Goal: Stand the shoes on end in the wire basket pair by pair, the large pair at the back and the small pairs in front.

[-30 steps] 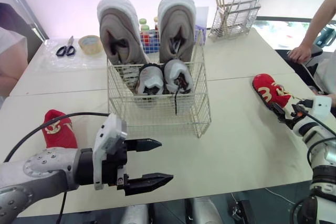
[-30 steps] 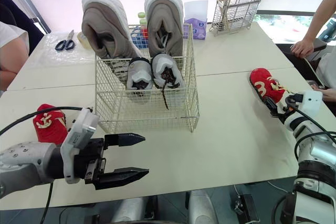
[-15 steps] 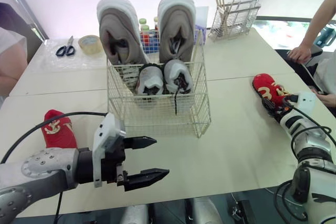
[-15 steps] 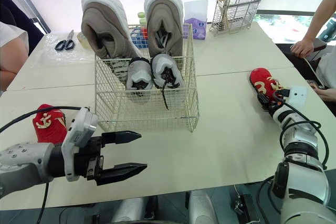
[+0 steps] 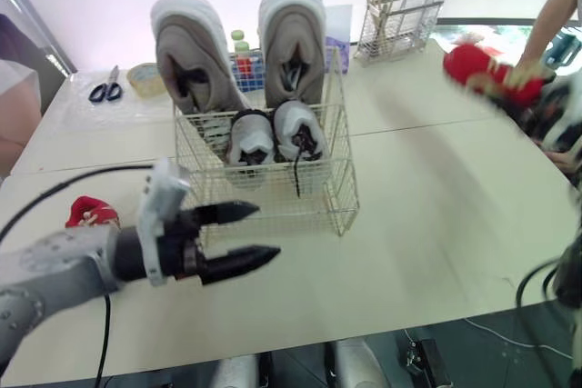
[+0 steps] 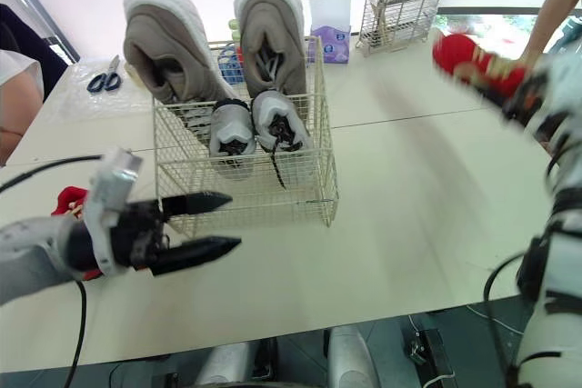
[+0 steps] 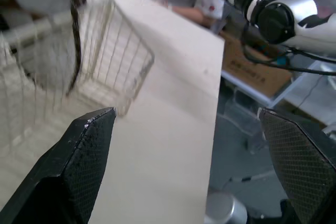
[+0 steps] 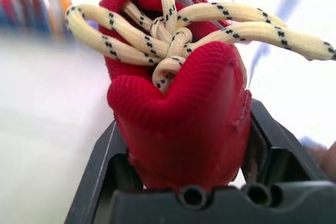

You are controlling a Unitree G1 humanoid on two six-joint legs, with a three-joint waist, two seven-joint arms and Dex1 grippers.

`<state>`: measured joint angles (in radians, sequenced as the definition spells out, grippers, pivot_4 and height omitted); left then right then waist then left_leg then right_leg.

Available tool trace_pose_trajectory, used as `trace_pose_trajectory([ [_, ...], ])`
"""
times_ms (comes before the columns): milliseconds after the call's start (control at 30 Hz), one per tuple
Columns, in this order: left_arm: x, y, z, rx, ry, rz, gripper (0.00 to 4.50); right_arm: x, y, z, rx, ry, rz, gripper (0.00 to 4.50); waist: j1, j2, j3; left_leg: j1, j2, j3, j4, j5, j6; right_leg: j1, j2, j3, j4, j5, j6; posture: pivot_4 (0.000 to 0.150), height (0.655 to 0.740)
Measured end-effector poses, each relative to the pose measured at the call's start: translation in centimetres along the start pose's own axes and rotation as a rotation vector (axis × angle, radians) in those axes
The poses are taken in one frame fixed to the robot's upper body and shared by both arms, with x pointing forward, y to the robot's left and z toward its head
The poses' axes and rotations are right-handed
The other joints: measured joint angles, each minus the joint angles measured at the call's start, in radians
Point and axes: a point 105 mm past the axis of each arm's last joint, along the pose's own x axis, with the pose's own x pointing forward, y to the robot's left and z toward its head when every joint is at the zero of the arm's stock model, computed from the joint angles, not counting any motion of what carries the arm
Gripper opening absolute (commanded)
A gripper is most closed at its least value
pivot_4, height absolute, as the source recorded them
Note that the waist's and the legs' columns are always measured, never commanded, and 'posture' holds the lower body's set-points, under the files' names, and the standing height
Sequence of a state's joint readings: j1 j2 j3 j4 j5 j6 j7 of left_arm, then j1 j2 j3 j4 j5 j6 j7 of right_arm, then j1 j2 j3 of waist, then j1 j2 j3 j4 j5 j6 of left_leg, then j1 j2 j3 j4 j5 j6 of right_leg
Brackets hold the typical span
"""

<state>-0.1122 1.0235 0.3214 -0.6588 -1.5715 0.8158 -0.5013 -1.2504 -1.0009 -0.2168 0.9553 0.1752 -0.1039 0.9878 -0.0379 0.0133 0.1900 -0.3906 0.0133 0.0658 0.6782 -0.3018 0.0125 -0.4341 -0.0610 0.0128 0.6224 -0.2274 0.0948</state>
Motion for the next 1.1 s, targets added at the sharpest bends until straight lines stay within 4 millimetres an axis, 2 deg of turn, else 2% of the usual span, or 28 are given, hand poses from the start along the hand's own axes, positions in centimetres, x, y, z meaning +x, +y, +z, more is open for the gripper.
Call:
trace_pose_trajectory([
  [33,-0.3,0.4,0.5,-0.006,-0.016,0.000,4.50,0.1,-0.4,4.0,-0.026,-0.093,0.049,1.92,0.000,-0.005,-0.002,0.000,0.002,-0.003,0.000,-0.001,0.000,0.000,0.003,-0.001,0.001,0.000,0.000,0.150,0.7400],
  [67,-0.5,0.8,0.8,-0.015,-0.028,0.009,4.50,0.1,-0.2,6.6,-0.037,-0.150,0.102,1.92,0.000,-0.009,-0.003,0.000,0.003,-0.005,-0.001,-0.001,0.001,0.000,0.004,-0.002,0.002,-0.001,-0.001,0.150,0.7400],
  [100,-0.7,1.4,1.1,-0.024,-0.039,0.020,4.50,0.0,0.9,8.8,-0.021,-0.197,0.195,1.92,0.002,-0.014,-0.005,0.000,0.005,-0.007,-0.001,-0.002,0.002,0.000,0.005,-0.002,0.003,-0.002,-0.003,0.150,0.7400],
  [133,-1.0,1.8,1.4,-0.032,-0.048,0.028,4.50,-0.1,2.6,10.4,0.007,-0.224,0.317,1.92,0.002,-0.018,-0.004,0.000,0.008,-0.009,-0.001,-0.002,0.002,0.000,0.005,-0.003,0.004,-0.003,-0.005,0.150,0.7400],
  [167,-1.3,2.2,1.8,-0.047,-0.061,0.032,4.50,-0.4,5.5,11.9,0.033,-0.242,0.489,1.92,0.001,-0.018,-0.004,0.000,0.009,-0.009,-0.001,-0.002,0.002,0.000,0.005,-0.003,0.004,-0.003,-0.005,0.150,0.7400],
  [200,-1.6,2.4,2.1,-0.052,-0.072,0.032,4.50,-0.6,7.8,12.3,0.049,-0.235,0.613,1.92,-0.001,-0.018,-0.004,0.000,0.009,-0.009,-0.001,-0.002,0.001,0.000,0.003,-0.003,0.006,-0.003,-0.005,0.150,0.7400],
  [267,-2.5,2.5,3.1,-0.065,-0.097,0.018,4.50,-1.6,13.3,12.2,0.089,-0.183,0.896,1.92,0.000,-0.018,-0.004,-0.001,0.007,-0.010,0.000,-0.002,0.001,-0.001,0.000,-0.005,0.007,-0.003,-0.005,0.150,0.7400],
  [333,-4.0,2.9,4.1,-0.069,-0.117,0.028,4.50,-2.4,17.0,12.0,0.107,-0.158,1.089,1.92,0.001,-0.018,-0.003,-0.001,0.005,-0.010,0.000,-0.001,0.001,-0.001,-0.001,-0.007,0.008,-0.003,-0.005,0.150,0.7400],
  [400,-5.4,3.5,4.9,-0.068,-0.141,0.057,4.50,-2.9,18.9,12.1,0.095,-0.167,1.199,1.92,0.001,-0.017,-0.003,-0.001,0.003,-0.009,0.001,-0.001,0.000,-0.001,-0.003,-0.007,0.008,-0.005,-0.008,0.150,0.7400],
  [467,-6.6,4.2,5.4,-0.074,-0.163,0.084,4.50,-3.3,20.0,11.9,0.039,-0.158,1.272,1.92,0.005,-0.018,-0.003,-0.001,0.003,-0.009,0.002,-0.001,0.000,0.000,-0.003,-0.007,0.007,-0.005,-0.008,0.150,0.7400],
  [500,-7.3,4.5,5.9,-0.076,-0.180,0.084,4.50,-3.4,21.2,11.3,-0.022,-0.148,1.339,1.92,0.010,-0.019,-0.003,-0.001,0.002,-0.009,0.003,-0.001,0.000,0.001,-0.003,-0.007,0.007,-0.005,-0.008,0.150,0.7400],
  [600,-6.6,3.6,7.0,-0.047,-0.179,0.003,4.50,-3.3,23.5,10.1,-0.115,-0.145,1.460,1.92,0.023,-0.022,-0.001,-0.001,0.002,-0.008,0.004,-0.001,0.000,0.001,-0.004,-0.007,0.007,-0.005,-0.008,0.150,0.7400],
  [667,-5.2,2.3,7.0,-0.053,-0.158,-0.101,4.50,-2.9,24.6,9.6,-0.164,-0.166,1.511,1.92,0.027,-0.022,-0.001,-0.002,0.001,-0.008,0.004,-0.001,0.000,0.001,-0.005,-0.006,0.007,-0.005,-0.008,0.150,0.7400],
  [733,-3.5,1.0,6.1,-0.083,-0.114,-0.201,4.50,-2.6,25.3,9.3,-0.203,-0.183,1.543,1.92,0.025,-0.023,-0.001,-0.002,0.000,-0.008,0.004,-0.001,-0.001,0.001,-0.006,-0.006,0.007,-0.003,-0.005,0.150,0.7400],
  [900,-1.1,-1.0,3.8,-0.124,0.002,-0.318,4.50,-2.5,26.0,10.3,-0.296,-0.265,1.592,1.92,0.019,-0.023,0.000,-0.003,0.001,-0.009,0.004,0.000,-0.002,-0.001,-0.005,-0.006,0.007,-0.003,-0.005,0.150,0.7400],
  [1000,-0.2,-1.3,2.4,-0.141,0.068,-0.335,4.50,-2.7,26.4,10.6,-0.323,-0.297,1.617,1.92,0.020,-0.023,0.000,-0.002,0.001,-0.010,0.004,0.001,-0.003,-0.001,-0.004,-0.006,0.008,-0.003,-0.005,0.150,0.7400],
  [1100,0.4,-1.3,1.8,-0.156,0.075,-0.358,4.50,-2.7,26.8,10.4,-0.323,-0.294,1.635,1.92,0.022,-0.023,0.000,-0.002,0.002,-0.010,0.004,0.001,-0.004,0.000,-0.004,-0.006,0.008,-0.005,-0.008,0.150,0.7400],
])
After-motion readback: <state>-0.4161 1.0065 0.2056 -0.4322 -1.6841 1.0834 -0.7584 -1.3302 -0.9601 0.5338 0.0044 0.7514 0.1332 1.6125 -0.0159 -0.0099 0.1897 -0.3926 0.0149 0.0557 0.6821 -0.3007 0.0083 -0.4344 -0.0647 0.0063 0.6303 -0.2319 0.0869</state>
